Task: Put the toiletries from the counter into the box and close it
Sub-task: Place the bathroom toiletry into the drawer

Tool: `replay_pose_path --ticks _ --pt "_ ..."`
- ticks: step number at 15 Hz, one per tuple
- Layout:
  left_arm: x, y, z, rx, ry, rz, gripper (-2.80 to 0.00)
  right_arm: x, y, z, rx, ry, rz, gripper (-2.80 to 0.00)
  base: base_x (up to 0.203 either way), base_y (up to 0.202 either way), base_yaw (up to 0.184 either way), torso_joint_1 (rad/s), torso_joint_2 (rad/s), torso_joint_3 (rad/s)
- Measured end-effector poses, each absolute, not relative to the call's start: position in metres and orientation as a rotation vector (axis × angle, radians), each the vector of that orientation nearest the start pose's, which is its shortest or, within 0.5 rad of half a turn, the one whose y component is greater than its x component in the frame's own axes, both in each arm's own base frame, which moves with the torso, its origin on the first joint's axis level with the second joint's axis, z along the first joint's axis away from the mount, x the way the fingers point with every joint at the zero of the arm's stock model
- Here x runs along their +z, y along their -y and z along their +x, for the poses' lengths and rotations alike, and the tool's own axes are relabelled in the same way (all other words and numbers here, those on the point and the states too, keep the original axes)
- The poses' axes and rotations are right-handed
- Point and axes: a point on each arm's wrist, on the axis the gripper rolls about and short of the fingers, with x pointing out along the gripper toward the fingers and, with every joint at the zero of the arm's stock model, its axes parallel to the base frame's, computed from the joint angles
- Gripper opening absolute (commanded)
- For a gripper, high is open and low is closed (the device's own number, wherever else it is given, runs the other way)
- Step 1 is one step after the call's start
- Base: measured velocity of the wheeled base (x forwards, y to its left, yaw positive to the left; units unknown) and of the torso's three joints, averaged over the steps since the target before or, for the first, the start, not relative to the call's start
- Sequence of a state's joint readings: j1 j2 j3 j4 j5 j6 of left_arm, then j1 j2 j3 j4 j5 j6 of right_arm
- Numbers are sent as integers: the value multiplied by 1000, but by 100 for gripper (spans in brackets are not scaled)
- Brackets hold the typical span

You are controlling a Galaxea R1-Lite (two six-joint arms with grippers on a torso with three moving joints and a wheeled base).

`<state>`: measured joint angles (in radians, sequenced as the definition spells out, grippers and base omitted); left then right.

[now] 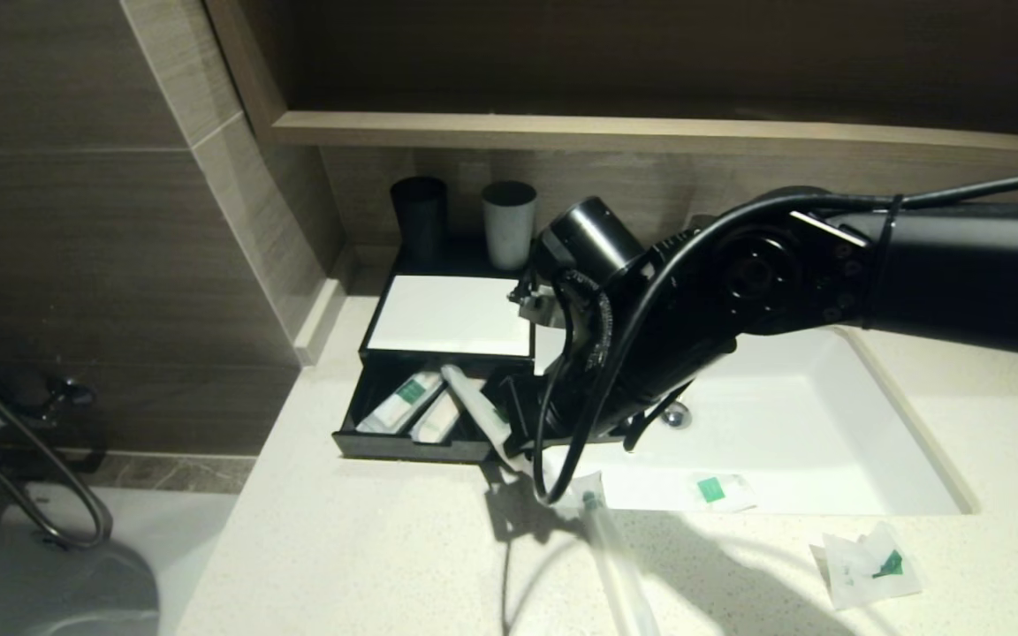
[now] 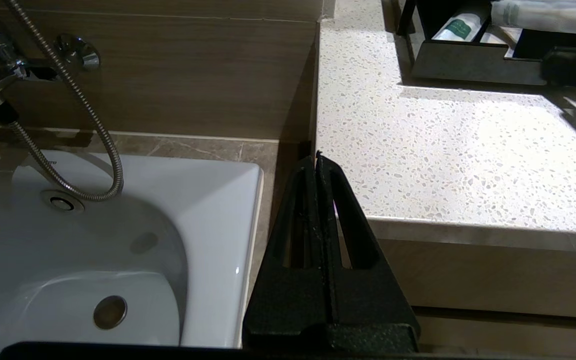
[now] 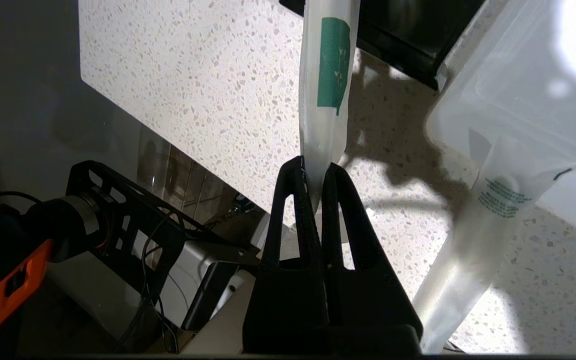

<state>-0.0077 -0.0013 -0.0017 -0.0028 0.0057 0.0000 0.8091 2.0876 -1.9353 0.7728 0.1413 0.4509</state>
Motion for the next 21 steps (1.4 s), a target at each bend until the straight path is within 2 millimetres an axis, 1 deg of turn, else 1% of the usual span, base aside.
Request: replay_pose_path --ticks 15,21 --pt "76 0 -23 -2 6 0 -280 210 -306 290 644 -971 92 -280 0 0 0 0 0 0" --pt "76 0 -23 -2 6 0 -280 205 -311 297 622 -931 95 -280 0 0 0 0 0 0"
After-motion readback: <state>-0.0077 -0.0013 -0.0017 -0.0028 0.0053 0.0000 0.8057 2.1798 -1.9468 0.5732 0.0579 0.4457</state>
